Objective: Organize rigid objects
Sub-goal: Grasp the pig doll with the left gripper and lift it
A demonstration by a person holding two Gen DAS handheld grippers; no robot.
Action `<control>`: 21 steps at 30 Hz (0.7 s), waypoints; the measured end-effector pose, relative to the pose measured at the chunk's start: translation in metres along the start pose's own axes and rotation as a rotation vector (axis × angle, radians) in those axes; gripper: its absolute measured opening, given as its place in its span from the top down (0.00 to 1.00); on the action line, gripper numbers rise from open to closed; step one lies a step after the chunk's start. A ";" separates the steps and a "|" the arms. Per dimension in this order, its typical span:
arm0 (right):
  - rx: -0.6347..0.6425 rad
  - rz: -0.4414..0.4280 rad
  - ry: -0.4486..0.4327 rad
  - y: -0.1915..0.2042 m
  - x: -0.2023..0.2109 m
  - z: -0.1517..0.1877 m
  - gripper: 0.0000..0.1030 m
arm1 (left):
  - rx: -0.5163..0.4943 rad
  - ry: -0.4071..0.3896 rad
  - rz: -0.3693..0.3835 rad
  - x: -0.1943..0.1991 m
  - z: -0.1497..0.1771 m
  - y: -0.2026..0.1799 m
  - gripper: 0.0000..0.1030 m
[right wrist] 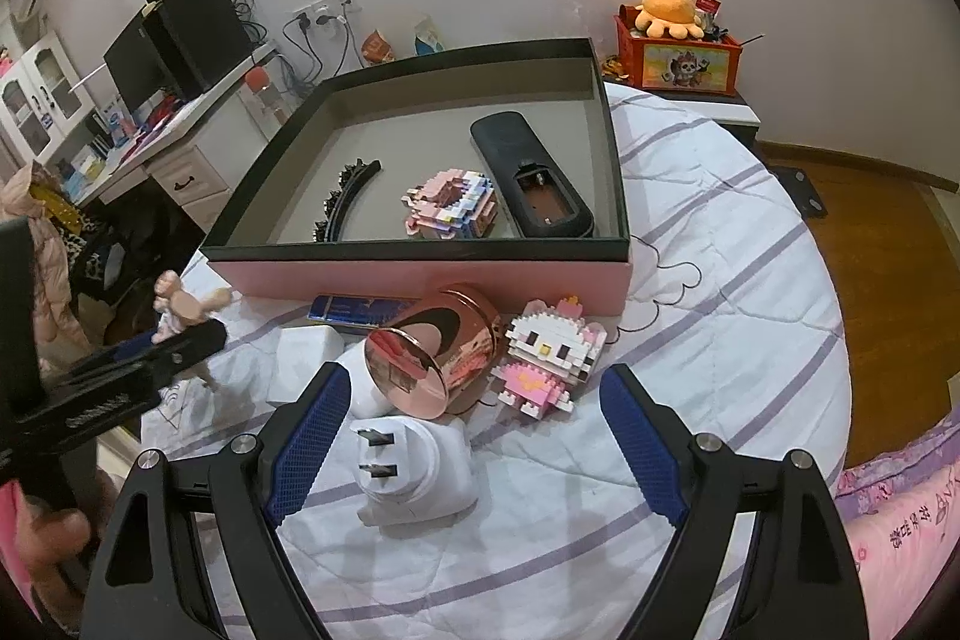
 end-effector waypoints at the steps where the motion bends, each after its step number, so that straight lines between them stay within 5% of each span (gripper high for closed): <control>1: 0.001 -0.001 -0.001 0.000 0.000 -0.001 0.16 | -0.001 -0.005 0.003 0.002 -0.003 0.000 0.28; 10: 0.022 0.008 -0.041 -0.003 -0.010 -0.038 0.16 | -0.037 -0.060 0.016 -0.007 -0.047 -0.020 0.28; 21: 0.053 0.018 -0.091 -0.008 -0.048 -0.098 0.16 | -0.060 -0.069 0.044 -0.064 -0.096 -0.048 0.27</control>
Point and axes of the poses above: each gripper's, at about its wrist camera, not at the fingertips, and x roughly against the way its jaws point, y to its left, z to its underside, the point moved 10 cm from there along -x, roughly the way its jaws point, and after that the axes turned 11 degrees about -y, right-handed, at the moved point
